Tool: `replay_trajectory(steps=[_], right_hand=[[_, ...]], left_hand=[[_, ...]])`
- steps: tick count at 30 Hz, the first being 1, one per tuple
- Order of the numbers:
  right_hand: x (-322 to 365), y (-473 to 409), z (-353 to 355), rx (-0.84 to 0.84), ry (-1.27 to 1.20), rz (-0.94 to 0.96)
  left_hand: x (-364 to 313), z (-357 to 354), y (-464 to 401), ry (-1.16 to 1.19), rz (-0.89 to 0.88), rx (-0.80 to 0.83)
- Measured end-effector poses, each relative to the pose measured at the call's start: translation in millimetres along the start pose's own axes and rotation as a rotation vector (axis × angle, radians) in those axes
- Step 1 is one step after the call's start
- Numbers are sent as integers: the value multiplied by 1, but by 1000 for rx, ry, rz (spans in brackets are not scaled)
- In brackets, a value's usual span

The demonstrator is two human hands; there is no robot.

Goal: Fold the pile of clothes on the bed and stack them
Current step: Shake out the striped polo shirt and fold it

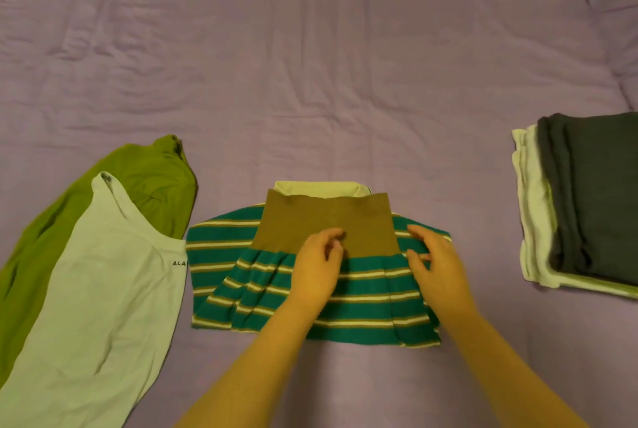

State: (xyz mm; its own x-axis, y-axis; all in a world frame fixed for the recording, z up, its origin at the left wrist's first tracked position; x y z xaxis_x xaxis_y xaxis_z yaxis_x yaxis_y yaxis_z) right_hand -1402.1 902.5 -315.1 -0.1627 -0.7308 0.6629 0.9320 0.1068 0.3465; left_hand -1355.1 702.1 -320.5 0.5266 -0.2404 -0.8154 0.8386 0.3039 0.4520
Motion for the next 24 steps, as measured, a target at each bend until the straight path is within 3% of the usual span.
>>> replay_trajectory(steps=[3,6,8,14,18,24], right_hand=[[-23,18,20,-146,69,-50],[-46,32,10,-58,-270,-334],[-48,36,0,-21,-354,-394],[-21,38,-21,53,-460,-299],[23,47,-30,100,-531,-116],[98,54,-69,143,-319,67]], left_hand=[[0,-41,27,306,214,188],[-4,-72,47,420,336,269],[-9,-84,52,481,389,286],[-21,-85,56,623,487,306],[-29,-63,51,814,431,332],[-28,15,43,876,321,283]])
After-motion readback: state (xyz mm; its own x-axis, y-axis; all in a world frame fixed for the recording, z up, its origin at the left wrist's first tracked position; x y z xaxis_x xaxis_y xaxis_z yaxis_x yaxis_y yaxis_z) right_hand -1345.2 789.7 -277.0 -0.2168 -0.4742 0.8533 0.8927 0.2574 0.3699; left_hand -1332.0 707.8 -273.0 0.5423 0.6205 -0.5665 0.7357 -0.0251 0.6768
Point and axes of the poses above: each hand's wrist, its own y-axis away from the middle knuckle, its own z-axis out of the back of the hand, x = y × z, the point moved 5 cm from there along -y, towards the middle knuckle, and after that the axes turned 5 degrees about y, right-handed, at the moved point
